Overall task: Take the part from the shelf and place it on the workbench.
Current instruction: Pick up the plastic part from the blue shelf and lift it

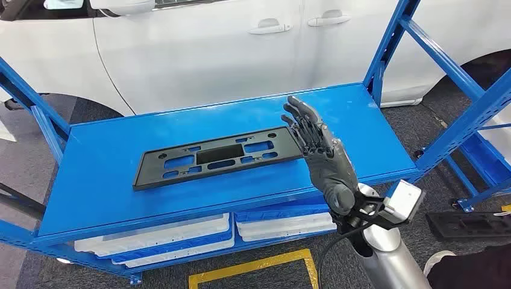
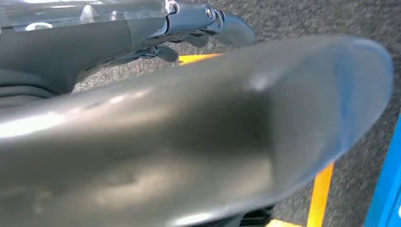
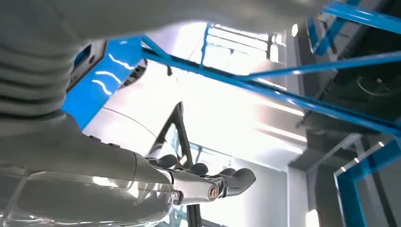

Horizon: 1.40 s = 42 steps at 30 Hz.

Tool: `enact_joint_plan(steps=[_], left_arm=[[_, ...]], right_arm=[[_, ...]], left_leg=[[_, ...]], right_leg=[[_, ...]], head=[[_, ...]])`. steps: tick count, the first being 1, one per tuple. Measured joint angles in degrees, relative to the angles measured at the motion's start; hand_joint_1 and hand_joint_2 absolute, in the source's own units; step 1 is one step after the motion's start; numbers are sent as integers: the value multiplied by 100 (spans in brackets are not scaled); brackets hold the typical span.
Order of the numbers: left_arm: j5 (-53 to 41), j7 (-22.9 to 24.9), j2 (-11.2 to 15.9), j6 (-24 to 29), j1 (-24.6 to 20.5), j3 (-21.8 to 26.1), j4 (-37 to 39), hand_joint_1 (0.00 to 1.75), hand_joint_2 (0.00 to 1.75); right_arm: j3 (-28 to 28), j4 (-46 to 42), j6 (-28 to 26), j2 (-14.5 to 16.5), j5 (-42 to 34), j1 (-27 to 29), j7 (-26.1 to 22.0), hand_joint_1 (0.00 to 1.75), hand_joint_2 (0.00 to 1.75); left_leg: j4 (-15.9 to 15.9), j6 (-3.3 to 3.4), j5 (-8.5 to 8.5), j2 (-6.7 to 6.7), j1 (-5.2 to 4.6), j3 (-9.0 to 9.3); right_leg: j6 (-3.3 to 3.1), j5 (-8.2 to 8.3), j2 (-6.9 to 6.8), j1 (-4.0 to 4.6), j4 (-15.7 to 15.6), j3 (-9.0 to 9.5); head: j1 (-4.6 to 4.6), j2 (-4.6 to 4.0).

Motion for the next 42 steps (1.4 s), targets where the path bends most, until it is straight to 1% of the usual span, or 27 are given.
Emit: enact_joint_plan(steps=[3,5,8,9,10,12,13,14,15,16,17,18,19,22,23,25,27,28,29,30,32,33,34,35,37,39,42], left_arm=[[-2,-3,0,-5,6,15,2,0,0],[-21,-4,-4,-6,-5,27,2,0,0],[-76,-2,-26,9,-18,31,2,0,0],[-93,5,-33,19,-21,32,2,0,0],[-111,37,-38,40,-23,32,2,0,0],[-171,207,-45,127,-31,30,2,0,0],[-202,359,-51,203,-34,26,2,0,0],[-230,531,-58,293,-36,21,2,0,0],[-248,699,-68,383,-33,16,3,0,0],[-258,835,-79,452,-28,12,3,0,0],[-263,926,-87,504,-23,11,4,0,0],[-273,988,-93,550,-21,10,4,0,0],[-284,1047,-95,608,-25,10,4,0,0],[-319,1353,-97,920,-37,9,5,0,0],[-333,1467,-97,1031,-34,9,6,0,0],[-366,1642,-96,1185,-24,9,7,0,0],[-391,1730,-94,1254,-17,9,7,0,0],[-404,1739,-91,1265,-9,9,7,0,0],[-417,1728,-89,1266,2,9,7,0,0],[-431,1704,-85,1255,15,9,7,0,0],[-463,1637,-76,1213,30,9,7,0,0],[-482,1604,-70,1189,27,9,7,0,0],[-499,1576,-66,1168,22,9,7,0,0],[-516,1553,-59,1150,16,9,7,0,0],[-537,1519,-52,1121,7,9,7,0,0],[-544,1499,-44,1104,3,9,7,0,0],[-544,1483,-38,1099,-1,9,7,0,0]], right_arm=[[-23,95,46,17,94,-12,101,0,175],[-31,222,77,27,212,-29,235,0,175],[-18,421,124,32,367,-87,355,0,175],[-12,480,105,33,435,-109,373,0,175],[-4,535,43,35,544,-123,401,0,175],[47,664,-197,44,920,-133,479,0,175],[101,747,-375,55,1189,-131,513,0,175],[174,845,-567,68,1475,-129,524,0,175],[257,951,-762,87,1751,-128,514,0,175],[349,1054,-932,112,1973,-126,492,0,175],[434,1153,-1064,135,2135,-128,466,0,175],[510,1237,-1177,165,2274,-129,446,0,175],[585,1307,-1310,195,2461,-130,439,0,175],[852,1549,-2090,278,3745,-164,557,0,175],[988,1677,-2412,315,4291,-201,632,0,175],[1324,2001,-2957,430,5193,-313,772,0,175],[1708,2390,-3353,565,5826,-425,882,0,175],[1893,2582,-3490,631,6062,-473,922,0,175],[2081,2770,-3602,697,6263,-525,954,0,175],[2257,2938,-3684,761,6408,-588,980,0,175],[2595,3244,-3809,897,6568,-754,1009,0,175],[2755,3390,-3858,968,6580,-852,1010,0,175],[2905,3529,-3902,1040,6562,-948,1000,0,175],[3054,3669,-3944,1114,6520,-1035,983,0,175],[3341,3914,-4006,1259,6410,-1177,944,0,175],[3596,4109,-4053,1383,6289,-1284,907,0,175],[3924,4410,-4080,1522,6144,-1424,868,0,175]], left_leg=[[-611,74,273,-1,-37,219],[-756,111,267,-7,-71,281],[-854,177,261,-7,-35,343],[-887,200,259,-4,-16,374],[-898,220,249,-2,-12,394],[-896,237,216,-3,-10,419],[-893,232,196,-7,-7,439],[-888,220,172,-11,-2,468],[-880,202,142,-15,4,506],[-868,178,108,-18,9,541],[-849,146,74,-19,2,563],[-833,111,47,-19,-6,567],[-823,75,29,-19,-16,559],[-820,-37,-6,-14,-2,560],[-742,-68,-66,-10,11,539],[-240,-108,-345,-7,24,314],[564,-123,-675,-6,23,-114],[820,-123,-726,-5,23,-269],[872,-113,-665,-5,22,-326],[665,-91,-488,-5,19,-251],[-164,-21,-51,-5,-2,118],[-510,11,87,-2,-18,273],[-718,36,148,1,-35,364],[-782,51,141,2,-50,388],[-818,88,162,6,-43,402],[-879,130,190,14,-12,439],[-901,163,193,20,-1,457]], right_leg=[[37,-79,2,16,3,63],[92,-110,6,17,-1,71],[183,-210,1,9,110,37],[215,-324,-2,1,342,-76],[244,-475,-6,-20,704,-269],[293,-722,-7,-61,1501,-755],[312,-709,-8,-81,1702,-917],[326,-575,-10,-101,1673,-965],[335,-334,-14,-119,1397,-891],[338,-63,-23,-134,977,-740],[335,126,-32,-136,585,-587],[314,242,-38,-133,295,-479],[285,264,-40,-123,155,-433],[156,237,-28,-94,108,-421],[109,241,-26,-94,89,-403],[38,243,-24,-95,59,-373],[1,228,-24,-68,59,-367],[-10,220,-26,-51,60,-361],[-19,210,-27,-34,61,-349],[-24,200,-24,-20,62,-330],[-17,174,-15,7,64,-287],[-3,164,-11,20,68,-279],[17,156,-9,29,72,-280],[42,153,-8,33,73,-284],[98,139,-9,27,73,-282],[167,18,-16,20,236,-340],[242,-437,-22,-19,1195,-809]], head=[[12,0],[22,-1],[33,0],[43,0],[51,0],[61,0],[61,0],[62,0],[62,0],[63,0],[66,-1],[63,0],[61,0],[51,0],[45,0],[32,-1],[27,-1],[27,-1],[28,-1],[28,-1],[30,-1],[31,-1],[33,0],[34,0],[34,0],[44,-1],[59,-1]])
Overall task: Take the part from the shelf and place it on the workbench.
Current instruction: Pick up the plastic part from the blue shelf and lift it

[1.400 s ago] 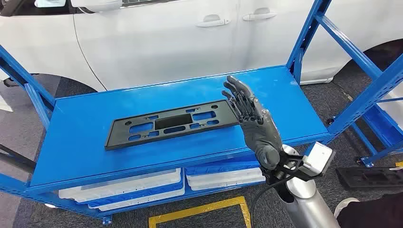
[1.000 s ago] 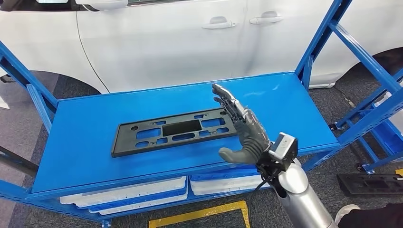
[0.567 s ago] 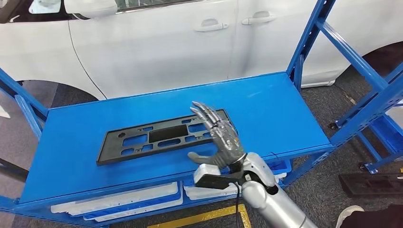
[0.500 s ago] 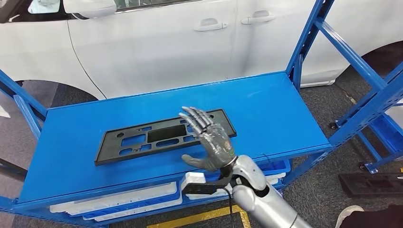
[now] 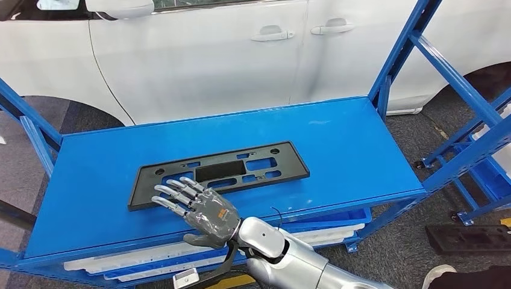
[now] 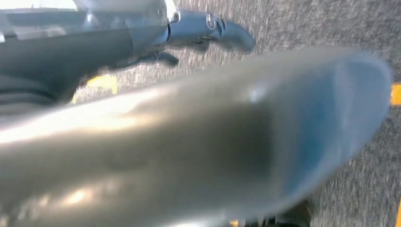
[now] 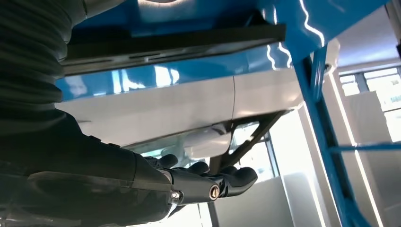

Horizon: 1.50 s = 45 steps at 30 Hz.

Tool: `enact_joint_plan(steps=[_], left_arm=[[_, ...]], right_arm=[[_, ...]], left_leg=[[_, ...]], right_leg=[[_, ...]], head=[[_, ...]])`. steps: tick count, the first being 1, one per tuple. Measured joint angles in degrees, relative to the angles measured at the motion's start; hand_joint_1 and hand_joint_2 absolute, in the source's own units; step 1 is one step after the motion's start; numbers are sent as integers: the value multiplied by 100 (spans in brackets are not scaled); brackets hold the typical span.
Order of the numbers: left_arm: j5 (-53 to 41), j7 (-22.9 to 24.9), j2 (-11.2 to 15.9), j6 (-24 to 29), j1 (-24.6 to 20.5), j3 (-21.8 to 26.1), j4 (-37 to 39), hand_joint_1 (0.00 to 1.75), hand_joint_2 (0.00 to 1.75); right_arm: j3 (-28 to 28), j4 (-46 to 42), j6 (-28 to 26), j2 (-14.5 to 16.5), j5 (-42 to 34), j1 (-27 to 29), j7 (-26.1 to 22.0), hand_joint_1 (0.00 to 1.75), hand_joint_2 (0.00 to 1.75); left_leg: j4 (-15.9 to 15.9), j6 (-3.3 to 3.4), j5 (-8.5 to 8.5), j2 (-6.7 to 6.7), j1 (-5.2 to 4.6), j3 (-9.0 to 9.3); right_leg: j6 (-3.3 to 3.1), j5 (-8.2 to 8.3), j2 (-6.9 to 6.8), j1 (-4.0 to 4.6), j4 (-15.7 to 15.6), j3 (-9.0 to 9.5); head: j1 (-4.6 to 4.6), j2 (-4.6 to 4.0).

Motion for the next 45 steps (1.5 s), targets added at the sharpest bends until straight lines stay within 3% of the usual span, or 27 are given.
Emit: enact_joint_plan(steps=[1,3,5,7,9,12,14,16,18,19,20,21,23,24,28,30,32,33,34,35,37,39,43,45], left_arm=[[0,-6,1,-1,-1,0,0,0,0],[0,-21,1,-1,0,1,0,0,0],[0,-34,-1,-1,4,3,0,0,0],[0,-49,-1,-2,4,5,0,0,0],[0,-66,-1,-3,0,9,0,0,0],[0,-79,3,-3,-1,17,0,0,0],[0,-80,4,-4,3,22,0,0,0],[0,-80,4,-5,6,26,0,0,0],[0,-80,8,-5,17,30,0,0,0],[0,-80,9,-5,24,30,0,0,0],[0,-80,10,-5,31,31,0,0,0],[0,-80,13,-5,33,31,0,0,0],[0,-80,16,-5,28,31,0,0,0],[0,-81,16,-5,25,31,0,0,0],[0,-81,15,-5,25,31,0,0,0],[0,-80,16,-5,25,32,0,0,0],[0,-81,16,-6,24,33,0,0,0],[-1,-83,16,-10,26,33,0,0,0],[-3,-87,16,-19,27,33,0,0,0],[-10,-93,16,-33,28,33,0,0,0],[-46,-105,16,-81,24,33,0,0,0],[-108,-111,20,-137,12,31,0,0,0],[-231,-117,66,-221,-16,9,0,0,0],[-290,-136,106,-249,-25,-13,0,0,0]], right_arm=[[97,99,-1,40,-29,-29,-8,0,175],[264,247,-3,119,-68,-45,-23,0,175],[418,348,-8,245,-100,-64,-37,0,175],[568,448,-15,411,-115,-123,-39,0,175],[683,534,-20,545,-115,-169,-35,0,175],[776,620,-24,669,-115,-192,-32,0,175],[815,665,-28,738,-115,-217,-31,0,175],[854,706,-32,779,-115,-230,-31,0,175],[882,753,-33,787,-114,-228,-31,0,175],[893,775,-34,789,-114,-228,-30,0,175],[902,795,-35,795,-114,-229,-30,0,175],[909,809,-36,804,-115,-232,-30,0,175],[920,831,-39,823,-115,-240,-30,0,175],[925,840,-41,829,-115,-244,-29,0,175],[952,868,-48,843,-115,-259,-26,0,175],[960,875,-50,843,-115,-268,-26,0,175],[968,893,-51,841,-114,-267,-23,0,175],[976,907,-52,840,-102,-265,-4,0,175],[984,923,-55,844,-76,-265,42,0,175],[990,948,-58,856,-32,-270,123,0,175],[996,1072,-66,939,86,-316,372,0,175],[995,1320,-72,1080,180,-430,676,0,175],[995,1788,-51,1247,221,-774,1326,0,175],[995,1990,-36,1302,208,-962,1596,0,175]], left_leg=[[5,5,-4,0,-1,-1],[15,7,-16,-3,1,2],[33,-11,-39,-11,2,19],[63,-53,-76,-17,-9,34],[81,-110,-104,-18,-26,33],[102,-215,-149,-16,-9,36],[426,-271,-363,-13,8,-95],[1170,-307,-737,-11,18,-442],[1749,-325,-908,-11,21,-736],[1734,-323,-827,-11,22,-738],[1489,-315,-650,-10,22,-627],[1077,-301,-424,-10,22,-431],[330,-246,-146,-13,6,-73],[145,-214,-105,-17,-6,11],[65,-75,-88,-18,2,40],[43,-13,-72,-7,15,49],[49,14,-74,-5,3,37],[53,18,-76,-6,-2,34],[57,18,-78,-9,-6,35],[59,17,-80,-14,-11,41],[63,4,-90,-23,-25,55],[77,-36,-103,-22,-47,46],[115,-156,-140,-11,-33,18],[515,-215,-387,-11,-22,-150]], right_leg=[[10,-112,0,-10,314,-164],[10,-116,-1,-18,549,-315],[-14,205,-3,-26,134,-155],[-64,569,-9,-16,-663,199],[-118,670,-9,5,-1054,372],[-214,675,0,13,-1101,400],[-276,689,-5,-8,-1139,428],[-306,682,-12,0,-1140,431],[-312,676,-13,11,-1137,432],[-311,672,-8,14,-1136,439],[-304,668,-1,15,-1136,453],[-293,659,5,15,-1135,471],[-251,641,13,36,-1127,489],[-226,637,14,46,-1123,487],[-102,569,14,44,-1038,458],[-43,279,9,29,-556,245],[-9,-74,7,14,244,-143],[-4,-140,7,9,518,-283],[-9,-92,7,7,576,-321],[-26,59,7,7,397,-243],[-103,452,5,27,-417,141],[-166,644,-7,53,-1009,407],[-235,694,-16,38,-1177,461],[-274,728,-21,3,-1241,497]], head=[[1,0],[3,0],[3,0],[1,1],[-4,0],[-4,0],[-11,0],[-16,0],[-14,0],[-15,-1],[-15,0],[-16,0],[-14,0],[-11,0],[-3,0],[9,0],[14,0],[14,0],[15,-1],[16,0],[16,0],[10,0],[8,1],[-7,0]])
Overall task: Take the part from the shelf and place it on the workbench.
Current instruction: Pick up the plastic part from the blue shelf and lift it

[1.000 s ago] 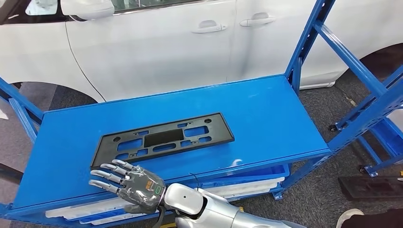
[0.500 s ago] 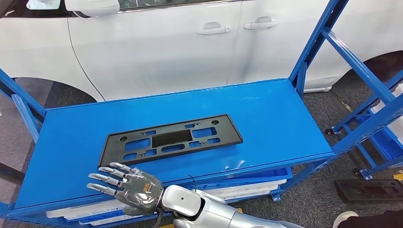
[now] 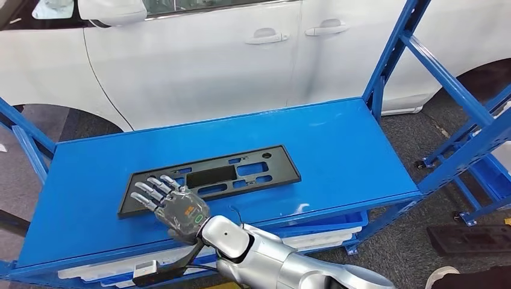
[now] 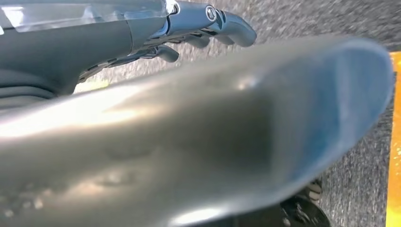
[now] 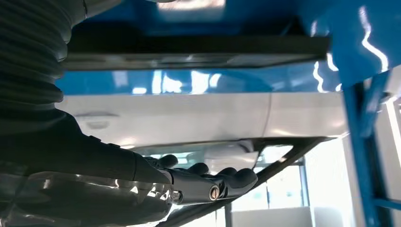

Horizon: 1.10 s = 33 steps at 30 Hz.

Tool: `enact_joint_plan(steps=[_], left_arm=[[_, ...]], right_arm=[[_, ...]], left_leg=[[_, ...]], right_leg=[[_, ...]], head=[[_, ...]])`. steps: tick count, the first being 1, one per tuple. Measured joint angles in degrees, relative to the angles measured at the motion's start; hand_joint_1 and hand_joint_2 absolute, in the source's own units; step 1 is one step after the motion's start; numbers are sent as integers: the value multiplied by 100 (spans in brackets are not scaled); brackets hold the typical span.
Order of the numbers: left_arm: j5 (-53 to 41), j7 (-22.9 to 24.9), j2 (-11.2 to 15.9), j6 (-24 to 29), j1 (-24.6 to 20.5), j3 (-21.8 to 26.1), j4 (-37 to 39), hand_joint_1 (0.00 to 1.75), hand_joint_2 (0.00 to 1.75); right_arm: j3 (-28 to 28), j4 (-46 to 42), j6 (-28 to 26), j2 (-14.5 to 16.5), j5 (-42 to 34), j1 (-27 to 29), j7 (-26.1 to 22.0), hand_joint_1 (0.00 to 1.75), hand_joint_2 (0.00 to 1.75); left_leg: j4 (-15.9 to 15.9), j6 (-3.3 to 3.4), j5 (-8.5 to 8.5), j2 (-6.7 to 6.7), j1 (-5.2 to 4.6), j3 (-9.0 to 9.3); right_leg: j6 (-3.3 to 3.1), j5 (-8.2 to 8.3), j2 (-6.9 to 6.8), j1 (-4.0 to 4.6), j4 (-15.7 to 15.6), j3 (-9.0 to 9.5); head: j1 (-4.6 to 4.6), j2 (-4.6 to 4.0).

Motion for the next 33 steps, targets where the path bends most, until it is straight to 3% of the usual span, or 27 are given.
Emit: enact_joint_plan(steps=[2,3,4,5,8,10,12,14,15,17,18,19,20,21,23,24,25,26,28,29,30,33], left_arm=[[-62,-32,39,-37,-7,-17,0,0,0],[-103,-48,65,-61,-8,-29,0,0,0],[-152,-60,91,-88,-9,-51,0,0,0],[-198,-66,120,-113,-11,-80,0,0,0],[-296,-65,208,-168,-32,-160,0,0,0],[-323,-63,240,-183,-50,-189,0,0,0],[-334,-63,262,-191,-62,-214,0,0,0],[-347,-63,273,-200,-62,-238,0,0,0],[-356,-63,278,-202,-63,-249,0,0,0],[-371,-66,288,-203,-68,-261,0,0,0],[-376,-69,295,-203,-68,-262,0,0,0],[-380,-73,298,-203,-65,-263,0,0,0],[-384,-79,302,-203,-63,-263,0,0,0],[-387,-86,304,-203,-62,-263,0,0,0],[-392,-105,302,-204,-65,-269,0,0,0],[-393,-118,299,-205,-67,-273,0,0,0],[-394,-131,298,-206,-67,-276,0,0,0],[-394,-144,298,-207,-67,-278,0,0,0],[-393,-173,304,-205,-71,-278,0,0,0],[-392,-187,305,-204,-75,-279,0,0,0],[-390,-202,308,-203,-78,-279,0,0,0],[-384,-238,321,-203,-78,-278,0,0,0]], right_arm=[[0,203,3,35,-30,-137,222,0,175],[0,310,-25,42,-41,-180,360,0,175],[-1,422,-83,44,-45,-220,512,0,175],[-2,537,-162,45,-40,-272,665,0,175],[-10,840,-371,52,-1,-478,1004,0,175],[-25,998,-414,60,4,-608,1161,0,175],[-49,1135,-409,63,-39,-715,1244,0,175],[-78,1248,-395,63,-88,-800,1263,0,175],[-93,1301,-387,63,-103,-837,1265,0,175],[-116,1413,-379,63,-118,-880,1255,0,175],[-124,1471,-377,63,-122,-887,1245,0,175],[-131,1526,-376,63,-128,-889,1233,0,175],[-139,1575,-375,63,-138,-891,1223,0,175],[-149,1617,-372,63,-149,-898,1213,0,175],[-172,1684,-343,64,-165,-926,1202,0,175],[-180,1715,-308,67,-170,-944,1198,7,175],[-186,1746,-260,69,-174,-957,1197,27,175],[-194,1778,-202,72,-179,-967,1197,54,175],[-220,1836,-70,79,-187,-981,1197,127,175],[-232,1860,-6,84,-188,-992,1197,149,175],[-242,1879,58,91,-189,-1005,1197,166,175],[-254,1932,205,104,-191,-1016,1197,175,175]], left_leg=[[761,-57,-358,0,26,-350],[1063,-83,-448,1,42,-500],[1177,-105,-428,1,58,-567],[1061,-124,-296,2,78,-524],[-35,-149,240,-2,126,-20],[-348,-80,298,-21,112,111],[-348,23,302,-30,98,89],[-362,103,321,-25,101,88],[-372,139,331,-21,102,88],[-371,183,332,-17,89,78],[-369,193,331,-17,78,75],[-367,198,330,-19,67,75],[-364,201,328,-23,54,78],[-361,202,326,-28,41,83],[-355,195,318,-34,7,88],[-353,181,316,-33,-5,83],[-353,161,313,-30,-10,77],[-357,136,313,-23,-12,72],[-355,80,298,-14,-7,75],[-274,54,235,-11,-5,44],[-87,29,115,-11,0,-35],[953,-43,-367,-10,38,-531]], right_leg=[[-14,1,-4,1,-4,4],[-14,0,-4,0,0,3],[-11,-4,-5,-3,6,2],[-1,-11,-2,-10,19,2],[75,-63,12,-18,103,-10],[136,-76,20,1,143,-42],[191,-69,23,4,150,-66],[246,-173,20,-15,288,-126],[271,-311,17,-22,517,-231],[294,-672,12,-23,1288,-597],[295,-793,12,-21,1653,-780],[286,-815,12,-19,1849,-887],[265,-727,12,-14,1818,-885],[226,-544,13,-3,1542,-764],[112,-173,7,39,715,-378],[76,-68,-3,59,403,-237],[57,-33,-10,77,240,-168],[57,-42,-15,87,199,-160],[44,-9,-9,67,140,-146],[25,9,-10,46,102,-127],[7,26,-13,25,66,-107],[-20,31,-21,15,48,-93]], head=[[-11,-1],[-12,-1],[-12,0],[-13,0],[-15,0],[-14,1],[-9,1],[-3,1],[-1,1],[4,1],[4,0],[4,0],[4,0],[5,0],[1,0],[2,0],[2,0],[3,0],[4,0],[-1,0],[-5,0],[-12,0]])
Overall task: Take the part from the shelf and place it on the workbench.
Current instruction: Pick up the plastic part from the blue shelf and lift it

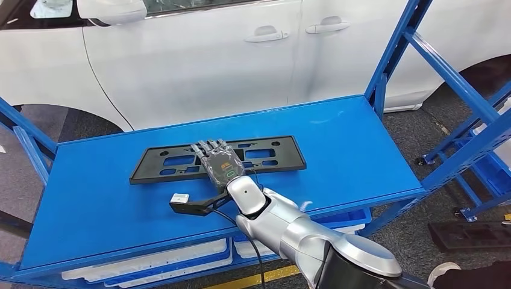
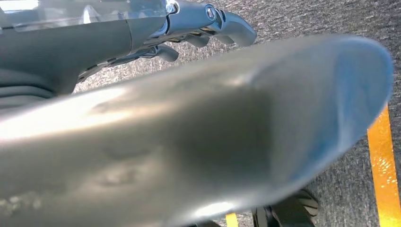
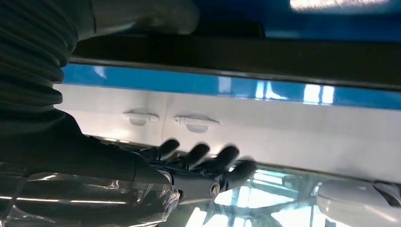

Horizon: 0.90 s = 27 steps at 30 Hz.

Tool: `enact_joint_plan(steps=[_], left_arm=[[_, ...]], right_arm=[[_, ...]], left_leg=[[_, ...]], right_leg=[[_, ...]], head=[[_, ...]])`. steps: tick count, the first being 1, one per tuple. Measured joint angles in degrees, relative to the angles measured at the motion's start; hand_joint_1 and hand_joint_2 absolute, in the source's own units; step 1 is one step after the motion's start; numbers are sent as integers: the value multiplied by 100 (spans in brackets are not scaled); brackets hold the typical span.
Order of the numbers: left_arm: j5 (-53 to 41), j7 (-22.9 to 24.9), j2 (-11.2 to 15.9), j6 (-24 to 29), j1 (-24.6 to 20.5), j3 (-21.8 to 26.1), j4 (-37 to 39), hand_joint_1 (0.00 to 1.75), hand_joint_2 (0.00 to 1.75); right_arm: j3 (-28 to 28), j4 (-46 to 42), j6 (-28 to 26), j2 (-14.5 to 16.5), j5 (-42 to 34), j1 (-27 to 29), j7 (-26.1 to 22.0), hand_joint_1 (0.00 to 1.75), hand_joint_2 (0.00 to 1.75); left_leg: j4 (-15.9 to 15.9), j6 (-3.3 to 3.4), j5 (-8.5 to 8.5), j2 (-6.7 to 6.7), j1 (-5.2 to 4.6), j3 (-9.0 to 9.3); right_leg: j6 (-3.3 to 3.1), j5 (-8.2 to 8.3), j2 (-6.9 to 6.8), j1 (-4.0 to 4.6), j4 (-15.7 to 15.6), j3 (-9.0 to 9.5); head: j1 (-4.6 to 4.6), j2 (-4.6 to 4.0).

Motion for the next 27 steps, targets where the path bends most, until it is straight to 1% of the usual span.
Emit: enact_joint_plan(steps=[1,2,3,4,5,6,7,8,10,11,12,13,15,16,17,18,19,20,21,22,23,24,25,26,27], left_arm=[[2,-13,3,0,5,0,0,0,0],[4,-26,5,0,9,0,0,0,0],[7,-41,6,0,11,0,0,0,0],[9,-55,7,0,8,0,0,0,0],[12,-66,6,0,2,0,0,0,0],[14,-75,5,-1,-5,0,0,0,0],[22,-86,4,-2,-11,0,0,0,0],[34,-97,3,-5,-14,1,0,0,0],[59,-125,-1,-14,-15,2,0,0,0],[67,-137,-4,-17,-15,4,0,0,0],[70,-150,-9,-20,-18,6,0,0,0],[73,-164,-12,-24,-21,9,0,0,0],[77,-193,-14,-34,-23,17,0,0,0],[78,-214,-14,-44,-21,21,0,0,0],[79,-240,-15,-60,-18,25,0,0,0],[78,-281,-19,-83,-17,27,0,0,0],[74,-345,-24,-117,-17,28,0,0,0],[70,-414,-33,-152,-18,28,0,0,44],[64,-489,-43,-180,-19,28,0,0,87],[59,-565,-51,-200,-19,28,0,0,131],[56,-633,-59,-206,-17,31,0,0,175],[55,-699,-62,-206,-15,34,0,0,175],[55,-760,-63,-205,-14,40,0,0,175],[56,-812,-67,-202,-13,47,0,0,175],[54,-853,-71,-191,-14,58,0,0,175]], right_arm=[[-3,20,37,1,-2,4,-1,175,175],[-7,37,77,1,-7,6,-5,175,175],[-12,51,113,2,-13,5,-10,175,175],[-19,61,140,3,-20,2,-15,175,175],[-28,71,159,4,-27,-5,-20,175,175],[-39,79,166,5,-31,-14,-22,175,175],[-51,85,170,7,-36,-25,-30,175,175],[-61,89,174,7,-42,-41,-40,175,175],[-76,90,184,8,-56,-78,-62,175,175],[-84,90,190,9,-63,-101,-68,175,175],[-93,90,195,9,-69,-121,-74,175,175],[-102,90,200,10,-75,-134,-83,175,175],[-110,93,209,9,-80,-129,-106,175,175],[-111,95,209,8,-82,-119,-115,175,175],[-114,96,204,8,-87,-112,-122,175,175],[-121,97,183,8,-94,-111,-132,175,175],[-135,98,150,8,-105,-114,-150,175,175],[-156,98,112,8,-117,-119,-167,175,175],[-178,98,68,9,-127,-123,-191,175,175],[-201,99,26,10,-138,-126,-221,175,175],[-223,100,-11,12,-149,-126,-250,175,175],[-248,101,-44,14,-161,-126,-278,175,175],[-277,102,-75,17,-173,-127,-306,175,175],[-310,102,-110,22,-185,-129,-331,175,175],[-343,101,-156,28,-192,-136,-355,175,175]], left_leg=[[222,-23,-42,1,14,-116],[235,-44,27,2,30,-132],[17,-61,197,5,48,-35],[-368,-77,418,11,69,146],[-756,-84,571,15,79,333],[-1050,-64,669,12,81,469],[-1213,-34,700,7,76,540],[-1251,8,676,-1,62,552],[-1265,94,695,-5,59,551],[-1279,134,705,-2,62,560],[-1294,172,715,2,69,567],[-1304,203,720,6,70,573],[-1302,233,718,11,58,571],[-1300,236,717,11,53,571],[-1297,237,716,9,48,572],[-1295,236,716,5,43,575],[-1294,234,715,-1,39,580],[-1293,228,714,-6,35,583],[-1289,211,712,-11,23,582],[-1288,187,711,-12,18,579],[-1293,155,712,-13,15,575],[-1305,118,716,-14,12,577],[-1315,86,716,-12,18,578],[-1290,56,687,-9,21,570],[-1178,35,604,-6,24,524]], right_leg=[[1,-3,1,-2,3,0],[7,-8,3,-7,9,1],[21,-17,7,-15,20,5],[42,-32,12,-22,41,8],[72,-52,17,-17,70,1],[102,-68,23,-7,101,-13],[131,-75,27,5,123,-29],[157,-74,31,15,132,-41],[211,-79,34,4,139,-43],[240,-128,33,-6,198,-62],[268,-239,33,-16,367,-134],[291,-401,32,-25,654,-263],[318,-745,31,-32,1431,-633],[322,-818,31,-34,1705,-767],[316,-786,30,-35,1778,-807],[298,-654,31,-34,1614,-730],[268,-459,31,-30,1257,-552],[227,-288,31,-20,828,-339],[194,-167,28,-5,472,-164],[169,-110,26,13,244,-56],[152,-108,24,32,153,-20],[139,-102,22,43,137,-21],[116,-85,21,28,111,-12],[87,-66,18,12,73,4],[58,-44,13,-6,35,21]], head=[[0,0],[0,0],[1,-1],[1,-1],[-1,-1],[0,0],[1,0],[3,0],[8,0],[12,0],[17,0],[22,0],[27,-1],[27,-1],[27,0],[27,0],[28,0],[28,0],[24,0],[25,0],[23,0],[23,0],[24,0],[21,0],[17,0]])
